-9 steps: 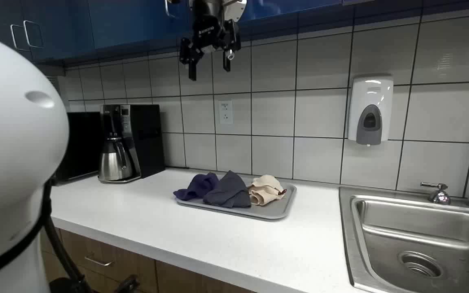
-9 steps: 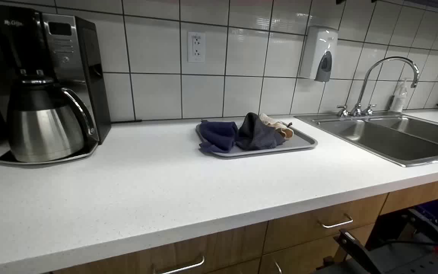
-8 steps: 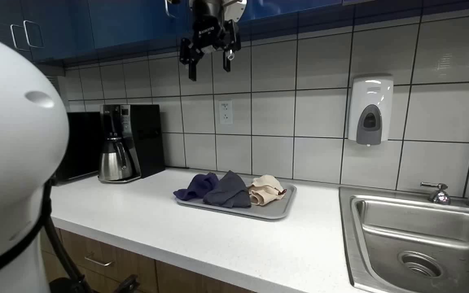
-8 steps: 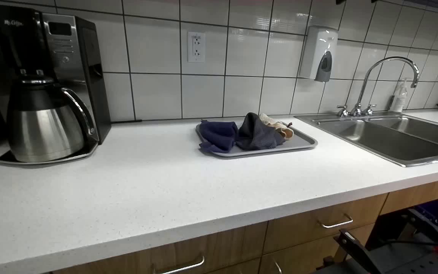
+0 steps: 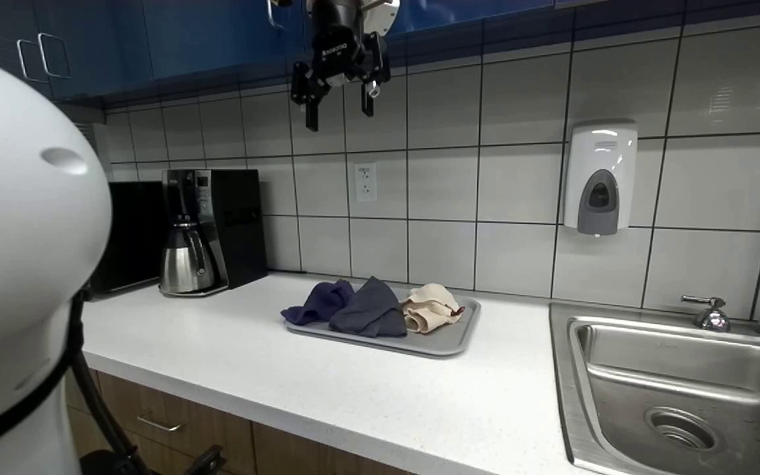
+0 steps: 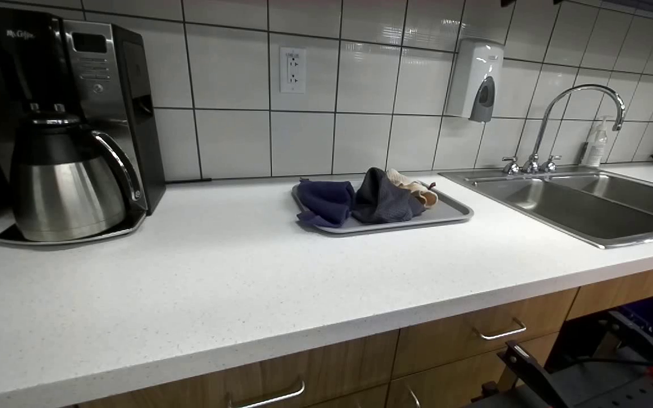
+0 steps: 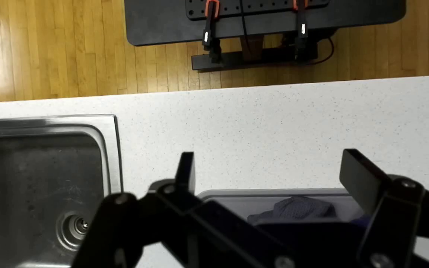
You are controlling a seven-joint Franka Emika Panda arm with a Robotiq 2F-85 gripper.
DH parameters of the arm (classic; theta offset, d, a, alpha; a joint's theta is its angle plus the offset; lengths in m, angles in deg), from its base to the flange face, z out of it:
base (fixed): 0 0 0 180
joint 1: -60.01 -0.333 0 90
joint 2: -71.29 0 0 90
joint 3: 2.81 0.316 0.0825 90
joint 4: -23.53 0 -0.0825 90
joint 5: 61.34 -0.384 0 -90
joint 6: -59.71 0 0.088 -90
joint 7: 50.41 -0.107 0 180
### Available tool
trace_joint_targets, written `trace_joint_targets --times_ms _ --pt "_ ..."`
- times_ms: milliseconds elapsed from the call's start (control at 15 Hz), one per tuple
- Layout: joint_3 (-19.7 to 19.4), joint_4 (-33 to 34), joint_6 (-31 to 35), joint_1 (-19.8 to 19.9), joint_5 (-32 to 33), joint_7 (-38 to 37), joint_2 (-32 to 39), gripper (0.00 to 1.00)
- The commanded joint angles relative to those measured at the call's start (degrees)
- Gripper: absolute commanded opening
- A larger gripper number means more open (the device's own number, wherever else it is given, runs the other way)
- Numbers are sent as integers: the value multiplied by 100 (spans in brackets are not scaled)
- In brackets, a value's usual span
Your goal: Remove the towels from the tray
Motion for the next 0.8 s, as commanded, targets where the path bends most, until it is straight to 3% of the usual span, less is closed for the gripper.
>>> trace_joint_targets --times_ms 0,733 --pt "-22 12 -11 -27 3 -6 5 100" --pt "-6 -1154 1274 -83 97 -56 -538 100"
